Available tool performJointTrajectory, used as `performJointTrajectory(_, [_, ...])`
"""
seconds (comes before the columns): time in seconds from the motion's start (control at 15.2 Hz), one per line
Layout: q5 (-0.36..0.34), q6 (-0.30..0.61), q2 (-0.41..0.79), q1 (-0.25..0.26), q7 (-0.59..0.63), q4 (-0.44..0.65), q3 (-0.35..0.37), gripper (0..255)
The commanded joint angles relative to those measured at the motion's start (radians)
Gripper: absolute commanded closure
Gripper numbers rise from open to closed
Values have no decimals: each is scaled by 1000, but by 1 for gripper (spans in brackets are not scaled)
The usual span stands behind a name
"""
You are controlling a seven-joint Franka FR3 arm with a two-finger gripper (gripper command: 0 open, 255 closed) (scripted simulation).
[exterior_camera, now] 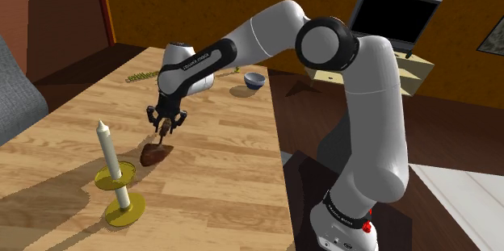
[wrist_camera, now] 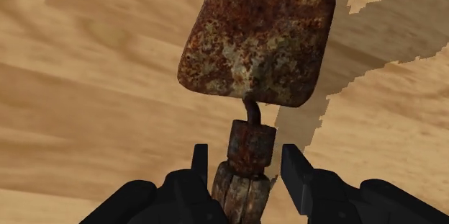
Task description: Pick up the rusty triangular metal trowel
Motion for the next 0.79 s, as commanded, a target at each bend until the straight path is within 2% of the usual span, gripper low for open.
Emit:
performJointTrajectory(0.0, [1, -17, -16, -2, 1, 0, 1, 255])
performJointTrajectory(0.73, [6, -109, -87, -7, 11, 23, 5, 255])
